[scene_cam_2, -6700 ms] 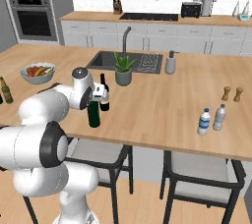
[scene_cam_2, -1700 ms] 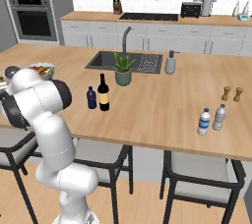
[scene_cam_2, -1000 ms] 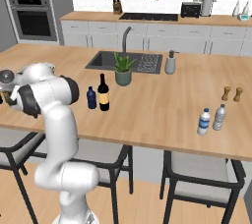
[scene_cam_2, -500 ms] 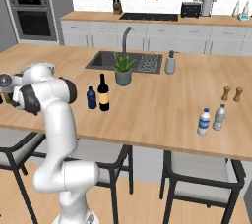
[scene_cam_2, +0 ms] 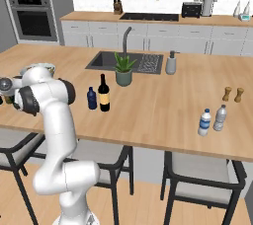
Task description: Move the plastic bottles in the middle to the plastics group, and the glass bottles in the middle to the glass group.
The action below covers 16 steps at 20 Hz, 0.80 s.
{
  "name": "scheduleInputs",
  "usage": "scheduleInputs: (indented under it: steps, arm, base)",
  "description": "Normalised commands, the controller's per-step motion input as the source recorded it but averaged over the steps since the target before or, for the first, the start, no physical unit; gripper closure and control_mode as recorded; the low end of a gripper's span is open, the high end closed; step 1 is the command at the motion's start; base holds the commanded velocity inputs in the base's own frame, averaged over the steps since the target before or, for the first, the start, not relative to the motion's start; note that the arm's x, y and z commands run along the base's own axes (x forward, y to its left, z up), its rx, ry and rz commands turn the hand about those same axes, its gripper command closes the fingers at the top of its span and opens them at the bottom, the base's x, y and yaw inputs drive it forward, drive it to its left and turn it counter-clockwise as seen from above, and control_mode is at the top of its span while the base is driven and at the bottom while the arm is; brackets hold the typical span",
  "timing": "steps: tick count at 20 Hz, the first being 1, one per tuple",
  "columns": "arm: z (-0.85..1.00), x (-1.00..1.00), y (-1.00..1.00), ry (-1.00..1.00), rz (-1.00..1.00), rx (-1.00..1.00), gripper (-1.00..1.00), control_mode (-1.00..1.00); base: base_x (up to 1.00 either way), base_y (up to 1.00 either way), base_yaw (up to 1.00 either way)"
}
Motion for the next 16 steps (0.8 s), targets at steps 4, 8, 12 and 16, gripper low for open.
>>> scheduleInputs:
  steps: [4,8,12,16]
  arm:
    - [-0.17,0.13,0.00,0.00,0.00,0.00,1.00,-1.00]
    - [0.00,0.19,0.00,0.06,0.00,0.00,1.00,-1.00]
    - [0.01,0.08,0.00,0.05,0.00,0.00,1.00,-1.00]
    - [0.00,0.00,0.00,0.00,0.00,0.00,1.00,-1.00]
  base:
    - [0.00,0.00,0.00]
    - [0.00,0.00,0.00]
    - [0.00,0.00,0.00]
    - [0.00,0.00,0.00]
